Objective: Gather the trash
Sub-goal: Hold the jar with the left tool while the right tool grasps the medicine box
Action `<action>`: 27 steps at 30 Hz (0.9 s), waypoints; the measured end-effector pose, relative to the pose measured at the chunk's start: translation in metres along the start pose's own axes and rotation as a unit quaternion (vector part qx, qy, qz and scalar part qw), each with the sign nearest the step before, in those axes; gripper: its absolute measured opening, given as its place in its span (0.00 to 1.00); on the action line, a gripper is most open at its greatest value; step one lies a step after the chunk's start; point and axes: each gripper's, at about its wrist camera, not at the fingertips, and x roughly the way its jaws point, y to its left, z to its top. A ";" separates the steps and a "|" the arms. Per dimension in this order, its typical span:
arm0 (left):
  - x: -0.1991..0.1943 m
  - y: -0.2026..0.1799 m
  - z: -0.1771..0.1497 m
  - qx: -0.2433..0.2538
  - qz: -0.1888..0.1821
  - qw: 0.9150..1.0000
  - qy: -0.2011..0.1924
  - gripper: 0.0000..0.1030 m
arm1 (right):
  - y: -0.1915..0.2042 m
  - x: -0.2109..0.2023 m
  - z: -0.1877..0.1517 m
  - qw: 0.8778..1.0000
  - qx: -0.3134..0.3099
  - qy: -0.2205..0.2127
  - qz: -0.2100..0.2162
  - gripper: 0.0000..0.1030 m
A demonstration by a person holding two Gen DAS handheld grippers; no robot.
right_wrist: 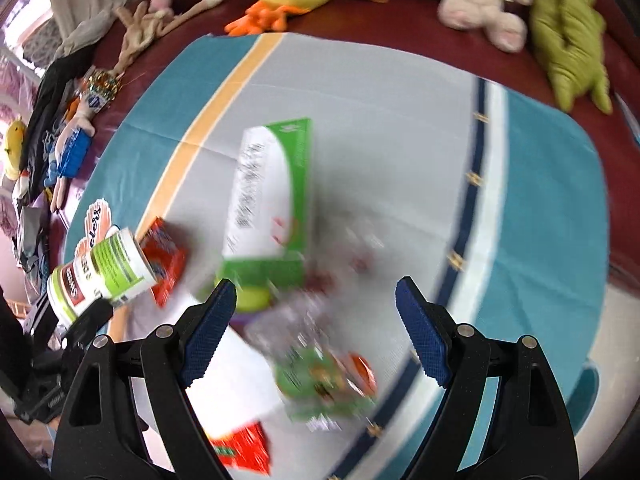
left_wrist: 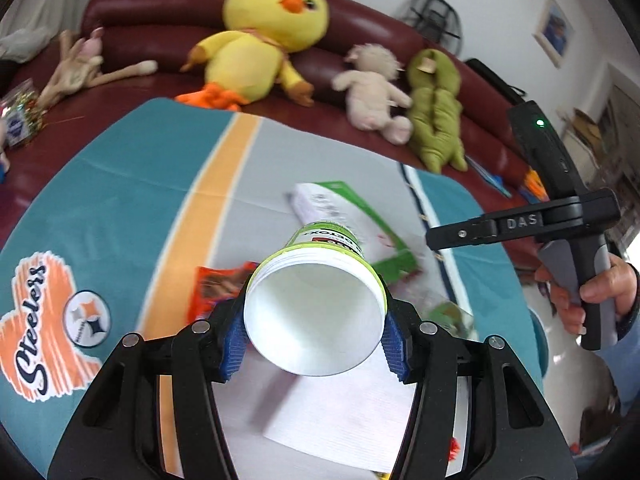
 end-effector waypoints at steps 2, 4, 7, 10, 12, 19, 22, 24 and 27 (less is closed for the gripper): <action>0.003 0.007 0.002 -0.012 0.009 1.000 0.000 0.55 | 0.010 0.017 0.014 1.000 -0.004 0.011 0.009 0.76; 0.004 0.014 0.004 -0.023 0.016 1.000 0.000 0.55 | 0.019 0.034 0.025 1.000 -0.010 0.023 0.013 0.76; 0.007 0.023 0.006 -0.034 0.025 0.999 0.002 0.55 | 0.026 0.054 0.036 0.999 -0.015 0.034 0.013 0.76; 0.017 0.027 0.010 -0.044 0.027 0.999 0.007 0.55 | 0.028 0.073 0.041 0.999 -0.015 0.043 0.011 0.76; 0.023 0.028 0.010 -0.046 0.029 0.998 0.011 0.55 | 0.027 0.084 0.043 0.999 -0.015 0.041 0.010 0.76; 0.032 0.018 0.009 -0.036 0.028 0.999 0.018 0.55 | 0.020 0.080 0.036 1.000 -0.016 0.007 0.001 0.65; 0.029 0.012 0.010 -0.033 0.020 0.999 0.014 0.55 | 0.013 0.063 0.031 1.000 0.000 -0.010 0.013 0.65; 0.026 0.005 0.011 -0.028 0.016 0.999 0.010 0.55 | 0.009 0.045 0.027 0.999 0.005 -0.023 0.021 0.65; 0.020 -0.010 0.011 -0.016 0.006 1.000 0.004 0.55 | 0.001 0.018 0.018 0.999 0.011 -0.041 0.027 0.65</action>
